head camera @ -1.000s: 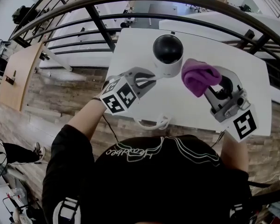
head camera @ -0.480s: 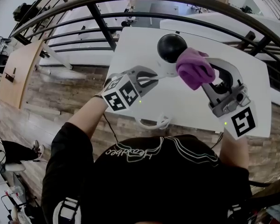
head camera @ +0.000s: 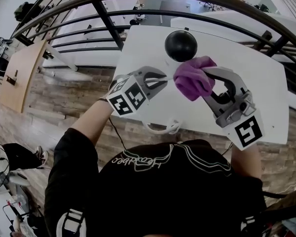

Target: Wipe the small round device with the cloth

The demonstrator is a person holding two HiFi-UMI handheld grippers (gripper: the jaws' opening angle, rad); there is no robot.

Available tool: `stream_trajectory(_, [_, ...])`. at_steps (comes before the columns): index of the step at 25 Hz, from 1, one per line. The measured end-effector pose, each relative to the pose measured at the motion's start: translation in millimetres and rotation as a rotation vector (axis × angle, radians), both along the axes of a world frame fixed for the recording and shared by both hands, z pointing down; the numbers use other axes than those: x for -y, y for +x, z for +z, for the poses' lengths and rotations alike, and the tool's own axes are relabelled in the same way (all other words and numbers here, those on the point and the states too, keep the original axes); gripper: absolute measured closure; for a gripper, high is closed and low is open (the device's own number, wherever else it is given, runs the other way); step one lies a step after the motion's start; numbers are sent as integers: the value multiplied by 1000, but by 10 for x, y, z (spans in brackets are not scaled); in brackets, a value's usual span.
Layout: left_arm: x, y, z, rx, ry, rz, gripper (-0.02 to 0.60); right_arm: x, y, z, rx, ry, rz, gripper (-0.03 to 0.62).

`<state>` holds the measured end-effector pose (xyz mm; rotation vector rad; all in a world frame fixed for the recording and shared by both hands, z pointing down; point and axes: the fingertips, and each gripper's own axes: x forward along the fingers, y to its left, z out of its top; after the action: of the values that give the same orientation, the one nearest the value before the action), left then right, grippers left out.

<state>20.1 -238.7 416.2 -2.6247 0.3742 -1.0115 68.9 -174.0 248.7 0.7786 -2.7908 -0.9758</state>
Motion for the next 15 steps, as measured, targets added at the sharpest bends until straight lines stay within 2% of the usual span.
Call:
stream_trajectory(9, [14, -7, -1, -5, 1, -22, 525, -56, -70, 352, -64, -68, -42, 528])
stream_trajectory(15, [-17, -36, -48, -34, 12, -7, 523, -124, -37, 608, -48, -249, -168, 528])
